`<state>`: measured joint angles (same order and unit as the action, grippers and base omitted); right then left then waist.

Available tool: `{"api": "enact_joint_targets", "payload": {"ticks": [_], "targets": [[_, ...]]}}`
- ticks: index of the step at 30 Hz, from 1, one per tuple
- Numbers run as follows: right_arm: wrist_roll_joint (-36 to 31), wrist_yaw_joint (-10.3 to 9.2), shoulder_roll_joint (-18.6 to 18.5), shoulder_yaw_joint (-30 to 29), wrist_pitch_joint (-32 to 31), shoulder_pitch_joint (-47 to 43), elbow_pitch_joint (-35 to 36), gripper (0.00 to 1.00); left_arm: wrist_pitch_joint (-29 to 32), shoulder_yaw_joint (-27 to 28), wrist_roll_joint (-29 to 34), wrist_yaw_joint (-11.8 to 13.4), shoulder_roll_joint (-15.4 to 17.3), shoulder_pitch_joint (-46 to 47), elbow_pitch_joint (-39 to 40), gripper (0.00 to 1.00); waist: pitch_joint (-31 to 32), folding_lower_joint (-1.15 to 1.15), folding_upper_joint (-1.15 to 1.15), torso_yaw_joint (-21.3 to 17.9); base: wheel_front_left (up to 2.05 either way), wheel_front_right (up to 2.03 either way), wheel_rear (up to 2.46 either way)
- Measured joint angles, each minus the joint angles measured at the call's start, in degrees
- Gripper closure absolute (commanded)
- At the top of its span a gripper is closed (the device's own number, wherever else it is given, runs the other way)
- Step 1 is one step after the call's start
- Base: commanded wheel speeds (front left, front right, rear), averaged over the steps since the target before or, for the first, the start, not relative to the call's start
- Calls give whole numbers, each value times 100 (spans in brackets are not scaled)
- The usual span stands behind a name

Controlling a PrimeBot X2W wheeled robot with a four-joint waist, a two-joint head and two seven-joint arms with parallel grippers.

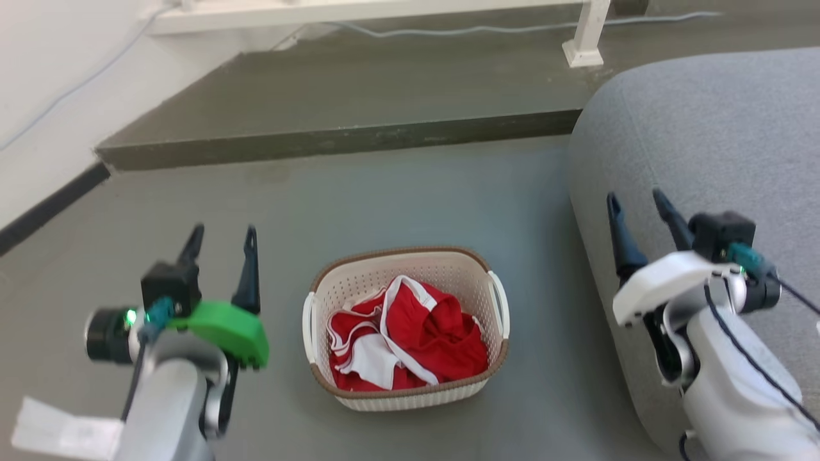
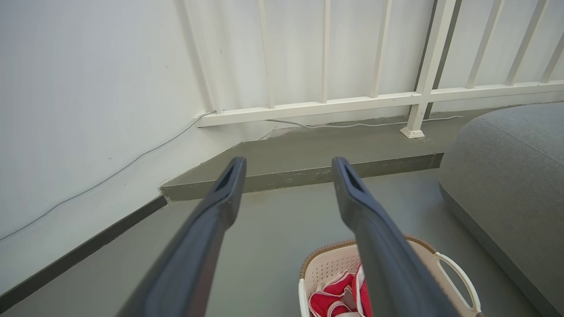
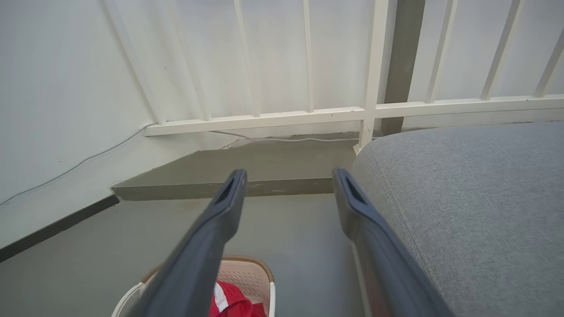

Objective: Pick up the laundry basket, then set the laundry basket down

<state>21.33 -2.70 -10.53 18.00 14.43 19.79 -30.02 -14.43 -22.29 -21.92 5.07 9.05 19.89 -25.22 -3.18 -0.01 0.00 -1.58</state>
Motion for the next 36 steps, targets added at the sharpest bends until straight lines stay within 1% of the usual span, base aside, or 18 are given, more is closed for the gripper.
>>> {"api": "enact_joint_targets", "payload": {"ticks": [3, 6, 9, 13, 14, 18, 20, 21, 28, 36], "targets": [[-23, -43, -10, -51, 0, -327, 74, 0, 1, 60, 52, 48, -1, -478, 198, 0, 162, 0, 0, -10, 0, 0, 0], [-32, -89, -19, -73, 0, -556, 165, 0, 1, 181, 52, 58, -2, -770, 360, 0, 282, 0, 0, -11, 0, 0, 0], [-65, -97, -26, -116, 0, -734, 266, 0, 1, 219, 52, 104, -20, -1051, 519, 0, 387, 0, 0, -6, 0, 0, 0], [-71, -112, -36, -167, 0, -933, 400, 0, 1, 304, 73, 107, -64, -1373, 720, 0, 501, 0, 0, 16, 0, 0, 0], [-73, -146, -36, -177, 0, -989, 436, 0, 1, 332, 101, 108, -67, -1436, 776, 0, 524, 0, 0, 23, 0, 0, 0], [-86, -153, -37, -196, 0, -1174, 577, 0, 1, 375, 151, 110, -77, -1663, 982, 0, 593, 0, 0, 52, 0, 0, 0], [-104, -155, -36, -197, 0, -1228, 637, 0, 1, 386, 205, 156, -78, -1777, 1089, 0, 603, 0, 0, 57, 0, 0, 0], [-127, -196, -37, -197, 0, -1239, 665, 0, 1, 391, 215, 158, -80, -1809, 1132, 0, 606, 0, 0, 58, 0, 0, 0], [-152, -203, -45, -223, 0, -1431, 884, 0, 1, 490, 293, 158, -91, -2041, 1449, 0, 620, 0, 0, 59, 0, 0, 0], [-181, -205, -53, -222, 0, -1522, 1003, 0, 1, 572, 304, 160, -112, -2246, 1585, 0, 631, 0, 0, 53, 0, 0, 0]]}}
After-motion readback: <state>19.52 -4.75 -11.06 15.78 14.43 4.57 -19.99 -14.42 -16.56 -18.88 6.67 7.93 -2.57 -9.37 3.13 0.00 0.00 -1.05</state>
